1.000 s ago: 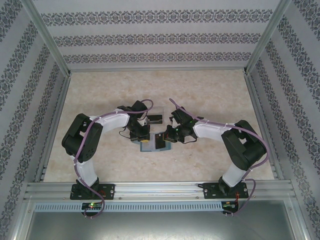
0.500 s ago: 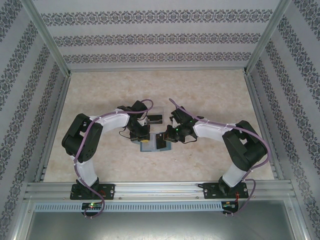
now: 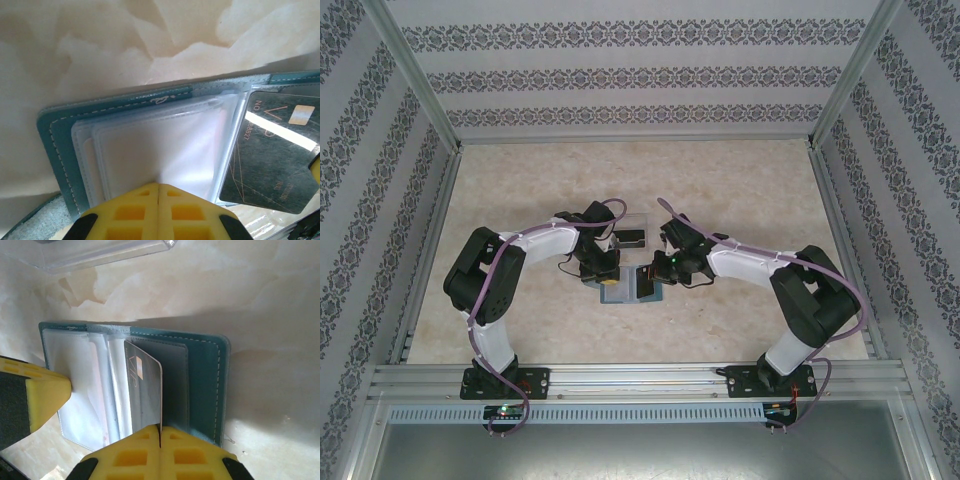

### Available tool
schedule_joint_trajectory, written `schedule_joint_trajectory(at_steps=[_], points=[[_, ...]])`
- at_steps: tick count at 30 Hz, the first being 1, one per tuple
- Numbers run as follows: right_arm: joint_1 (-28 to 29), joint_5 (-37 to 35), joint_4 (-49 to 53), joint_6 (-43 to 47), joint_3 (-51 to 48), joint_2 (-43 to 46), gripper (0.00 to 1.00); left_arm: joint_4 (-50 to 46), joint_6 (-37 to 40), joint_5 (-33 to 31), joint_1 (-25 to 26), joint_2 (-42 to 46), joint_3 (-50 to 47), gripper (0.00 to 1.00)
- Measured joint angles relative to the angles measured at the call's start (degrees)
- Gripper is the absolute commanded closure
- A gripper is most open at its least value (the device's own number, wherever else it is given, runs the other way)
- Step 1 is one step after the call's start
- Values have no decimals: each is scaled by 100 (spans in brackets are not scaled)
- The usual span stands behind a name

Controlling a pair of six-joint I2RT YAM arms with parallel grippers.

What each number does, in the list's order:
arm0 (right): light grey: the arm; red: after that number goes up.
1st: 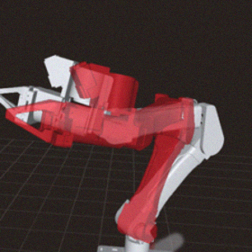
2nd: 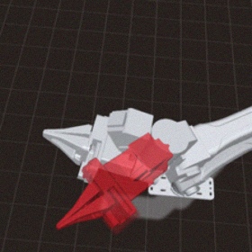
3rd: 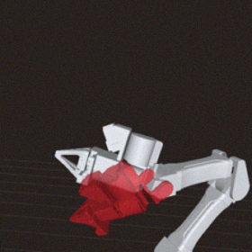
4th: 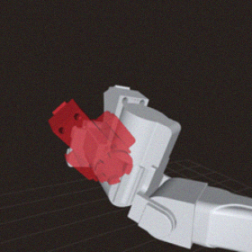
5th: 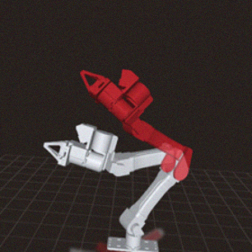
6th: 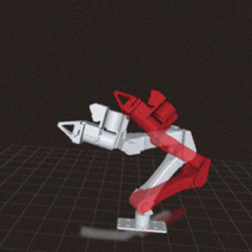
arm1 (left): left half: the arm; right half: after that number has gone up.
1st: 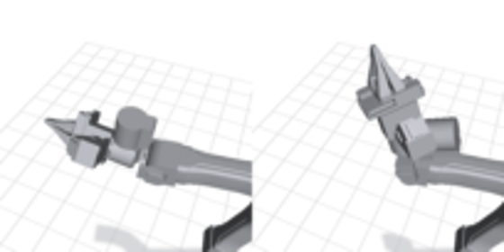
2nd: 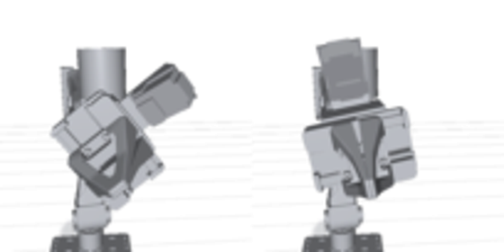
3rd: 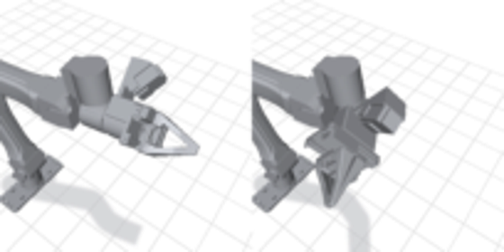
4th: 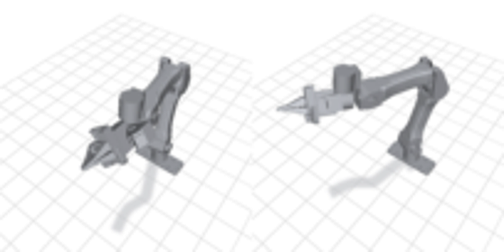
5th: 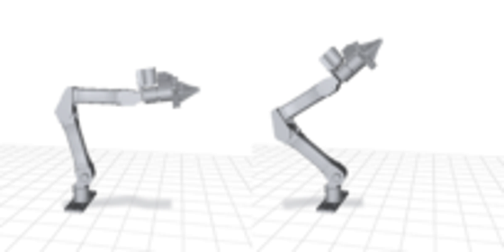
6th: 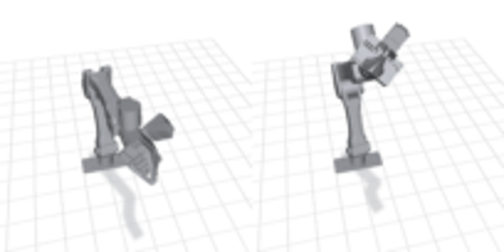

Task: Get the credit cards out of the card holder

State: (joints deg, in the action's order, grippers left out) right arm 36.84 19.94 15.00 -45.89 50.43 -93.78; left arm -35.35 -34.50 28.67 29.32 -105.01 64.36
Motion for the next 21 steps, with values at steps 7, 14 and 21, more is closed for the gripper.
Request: schedule_joint_trajectory(at_steps=[7, 14, 21], points=[[269, -17, -13, -81, 249, -50, 92, 0, 4, 0, 0, 0, 0, 97], [378, -81, 52, -205, 315, -103, 83, 20, 4, 4, 0, 17, -26, 97], [420, -87, 247, -225, 363, -103, 83, 17, 7, -2, 0, 28, -26, 97]])
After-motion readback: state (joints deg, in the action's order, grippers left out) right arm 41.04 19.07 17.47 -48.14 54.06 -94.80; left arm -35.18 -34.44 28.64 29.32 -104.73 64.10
